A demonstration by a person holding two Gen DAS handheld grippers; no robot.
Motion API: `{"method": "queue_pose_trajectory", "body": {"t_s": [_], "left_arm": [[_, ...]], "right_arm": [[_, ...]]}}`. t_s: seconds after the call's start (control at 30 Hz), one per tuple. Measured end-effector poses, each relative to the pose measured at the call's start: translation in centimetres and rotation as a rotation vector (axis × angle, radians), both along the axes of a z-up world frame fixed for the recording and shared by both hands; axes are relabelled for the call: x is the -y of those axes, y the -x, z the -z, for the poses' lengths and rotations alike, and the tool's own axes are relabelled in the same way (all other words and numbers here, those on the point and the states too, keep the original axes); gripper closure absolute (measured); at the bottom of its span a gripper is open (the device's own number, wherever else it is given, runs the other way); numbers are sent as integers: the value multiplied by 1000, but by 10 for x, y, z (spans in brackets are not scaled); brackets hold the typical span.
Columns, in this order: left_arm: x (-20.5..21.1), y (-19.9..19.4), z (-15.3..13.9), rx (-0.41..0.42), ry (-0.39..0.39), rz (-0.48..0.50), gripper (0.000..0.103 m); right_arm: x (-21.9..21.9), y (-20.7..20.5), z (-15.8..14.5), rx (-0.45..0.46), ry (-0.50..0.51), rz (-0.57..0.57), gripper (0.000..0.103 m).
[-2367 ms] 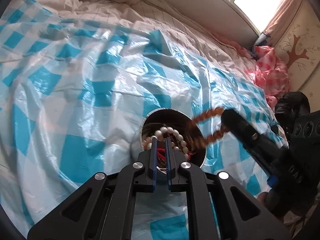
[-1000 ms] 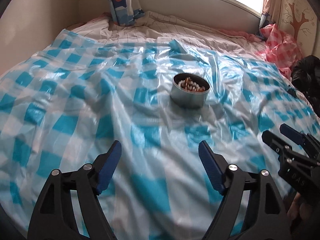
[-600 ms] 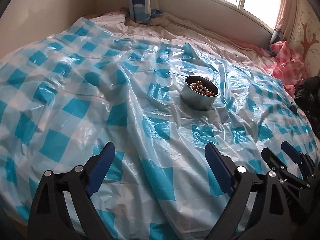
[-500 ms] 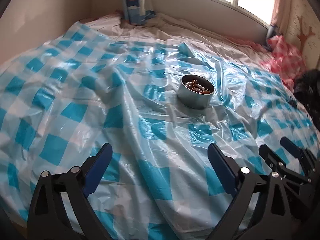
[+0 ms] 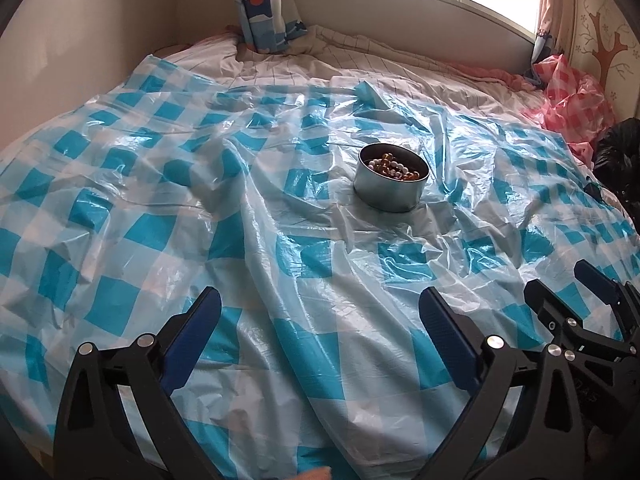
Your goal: Organize jewelry
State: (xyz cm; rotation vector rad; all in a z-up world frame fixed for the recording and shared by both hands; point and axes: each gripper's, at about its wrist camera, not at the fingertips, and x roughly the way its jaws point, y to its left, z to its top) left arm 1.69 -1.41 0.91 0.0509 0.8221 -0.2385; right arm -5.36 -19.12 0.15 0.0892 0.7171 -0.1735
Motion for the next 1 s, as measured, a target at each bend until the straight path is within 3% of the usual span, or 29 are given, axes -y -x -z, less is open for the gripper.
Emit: {"method": "queue_pose_trajectory", "body": {"t_s": [1.0], "left_arm": [[1, -1, 1, 2, -20, 4, 8]], "right_arm": [[1, 0, -1, 1, 3, 5, 15]]}}
